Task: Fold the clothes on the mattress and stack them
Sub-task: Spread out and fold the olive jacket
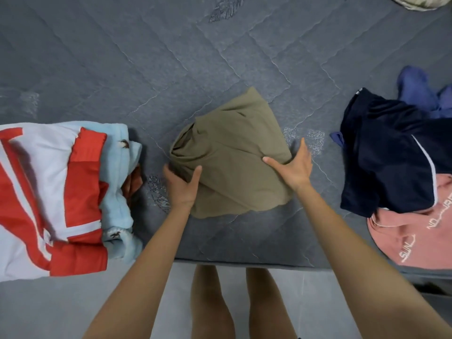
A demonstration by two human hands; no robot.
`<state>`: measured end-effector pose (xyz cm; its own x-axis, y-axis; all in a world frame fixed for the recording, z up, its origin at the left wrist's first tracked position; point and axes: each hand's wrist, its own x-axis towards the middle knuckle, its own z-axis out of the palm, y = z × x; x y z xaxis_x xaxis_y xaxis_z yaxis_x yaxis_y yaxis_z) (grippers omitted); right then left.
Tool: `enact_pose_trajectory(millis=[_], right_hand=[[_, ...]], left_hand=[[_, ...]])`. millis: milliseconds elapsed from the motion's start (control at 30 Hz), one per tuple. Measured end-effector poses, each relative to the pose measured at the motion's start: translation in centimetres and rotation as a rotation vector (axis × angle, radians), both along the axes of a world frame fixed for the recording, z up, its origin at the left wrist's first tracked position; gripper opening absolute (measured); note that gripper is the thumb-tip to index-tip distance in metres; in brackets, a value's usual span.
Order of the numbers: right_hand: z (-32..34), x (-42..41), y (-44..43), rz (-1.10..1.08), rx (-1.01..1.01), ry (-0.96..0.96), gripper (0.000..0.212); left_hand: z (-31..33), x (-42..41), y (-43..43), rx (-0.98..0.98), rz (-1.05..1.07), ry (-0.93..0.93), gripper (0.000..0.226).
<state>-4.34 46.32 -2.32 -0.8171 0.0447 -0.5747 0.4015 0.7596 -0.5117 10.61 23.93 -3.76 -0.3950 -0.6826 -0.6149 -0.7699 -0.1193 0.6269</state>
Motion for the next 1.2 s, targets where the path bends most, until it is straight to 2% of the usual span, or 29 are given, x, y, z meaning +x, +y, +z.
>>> enact_pose_trajectory(millis=[100, 200, 267, 333, 400, 467, 567, 767, 967, 1100, 1200], right_hand=[[-0.9, -2.0, -0.8, 0.052, -0.152, -0.211, 0.13], [-1.1, -2.0, -1.7, 0.083, -0.127, -0.208, 0.123], [-0.9, -1.6, -2.1, 0.069, -0.215, -0.22, 0.113], [-0.5, -1.6, -2.1, 0.031, -0.297, -0.292, 0.092], [0.5, -1.3, -2.3, 0.062, -0.335, -0.43, 0.058], [2.1, -0.4, -2.9, 0.115, -0.346, -0.501, 0.044], [5.3, 1.0, -3.7, 0.107, -0.372, -0.426, 0.039], [14.3, 3.5, -5.7, 0.05, -0.454, -0.334, 0.034], [22.0, 7.5, -9.9, -0.032, -0.598, -0.181, 0.008], [25.9, 10.5, -15.0, -0.055, -0.645, -0.098, 0.006], [28.6, 13.1, -19.1, -0.11, -0.689, -0.061, 0.005]], left_hand=[[-0.9, 0.7, 1.0, 0.231, 0.186, 0.049, 0.084], [-1.3, 0.3, 0.8, 0.336, 0.247, 0.018, 0.082], [-1.2, 0.0, 0.3, 0.377, 0.169, -0.01, 0.083], [-0.8, -0.1, -0.1, 0.414, 0.079, 0.009, 0.075], [0.2, 0.3, -0.1, 0.414, 0.064, 0.071, 0.063], [2.2, 0.7, 0.0, 0.375, 0.066, 0.145, 0.058], [6.1, 1.5, 0.0, 0.295, 0.06, 0.231, 0.058], [16.1, 4.0, -2.6, 0.049, 0.032, 0.345, 0.04], [23.9, 8.0, -6.7, -0.115, 0.093, 0.437, 0.033], [27.2, 11.6, -11.7, -0.131, 0.136, 0.538, 0.032], [29.2, 14.5, -16.6, -0.062, 0.055, 0.57, 0.036]])
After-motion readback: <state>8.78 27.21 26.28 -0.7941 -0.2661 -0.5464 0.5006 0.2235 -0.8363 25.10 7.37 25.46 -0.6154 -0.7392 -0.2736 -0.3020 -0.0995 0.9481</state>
